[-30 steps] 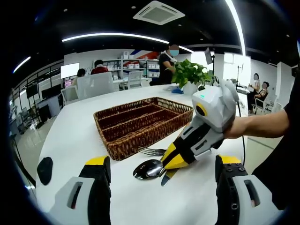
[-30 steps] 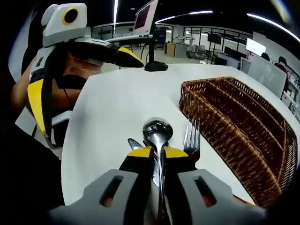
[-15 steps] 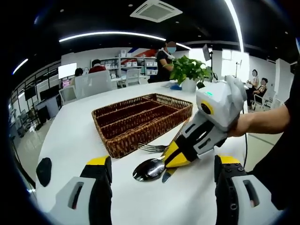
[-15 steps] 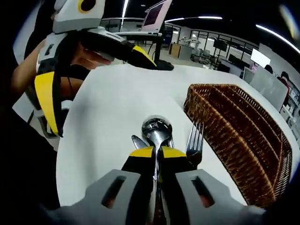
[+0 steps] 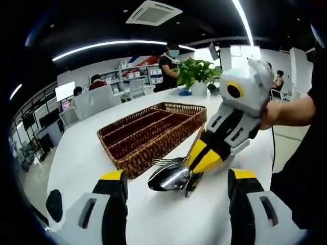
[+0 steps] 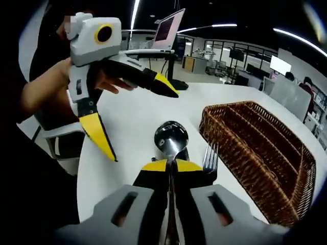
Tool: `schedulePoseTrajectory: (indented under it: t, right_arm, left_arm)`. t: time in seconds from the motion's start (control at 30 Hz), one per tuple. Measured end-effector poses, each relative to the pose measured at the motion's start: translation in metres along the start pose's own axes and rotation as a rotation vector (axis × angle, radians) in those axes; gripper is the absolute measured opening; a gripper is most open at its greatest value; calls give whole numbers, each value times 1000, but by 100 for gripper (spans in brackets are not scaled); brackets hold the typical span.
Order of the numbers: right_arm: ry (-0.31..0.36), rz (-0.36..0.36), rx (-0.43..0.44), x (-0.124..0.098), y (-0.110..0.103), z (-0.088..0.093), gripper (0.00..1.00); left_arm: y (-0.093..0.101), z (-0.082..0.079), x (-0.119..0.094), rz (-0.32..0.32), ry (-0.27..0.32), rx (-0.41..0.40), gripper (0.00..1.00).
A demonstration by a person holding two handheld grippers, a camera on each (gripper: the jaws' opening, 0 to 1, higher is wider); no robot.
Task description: Arrange the knives, forks, and spoons in their matching storage slots by inserting each utensil handle-first until every utensil is classified and aligned in the correct compartment
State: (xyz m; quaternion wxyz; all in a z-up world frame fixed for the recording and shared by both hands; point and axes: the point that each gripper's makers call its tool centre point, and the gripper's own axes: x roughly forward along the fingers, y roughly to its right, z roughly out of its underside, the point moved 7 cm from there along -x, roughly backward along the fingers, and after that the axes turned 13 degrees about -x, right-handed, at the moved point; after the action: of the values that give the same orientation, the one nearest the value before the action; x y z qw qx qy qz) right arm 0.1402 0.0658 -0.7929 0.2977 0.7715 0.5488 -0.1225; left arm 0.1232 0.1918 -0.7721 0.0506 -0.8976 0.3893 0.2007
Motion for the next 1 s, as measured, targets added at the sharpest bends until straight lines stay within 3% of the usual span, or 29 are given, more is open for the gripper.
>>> schedulePoseTrajectory:
  t: [0.27, 0.47, 0.63, 0.87, 1.0]
  right_arm:
    - [45, -2, 11, -19, 3, -11, 1]
    - [72, -22, 66, -28, 5, -8, 1]
    - [74, -55, 92, -29, 1, -5, 1]
    - [73, -87, 122, -30, 2, -3, 1]
    - [70, -93, 131, -31, 3, -2, 1]
  left_arm:
    - [1, -10, -1, 36, 46, 100, 57]
    - [13, -18, 0, 118, 64, 202, 38]
    - [14, -16, 6, 85, 35, 322, 32]
    - [19, -16, 14, -18, -29, 667, 23]
    - [16, -14, 17, -26, -36, 702, 20]
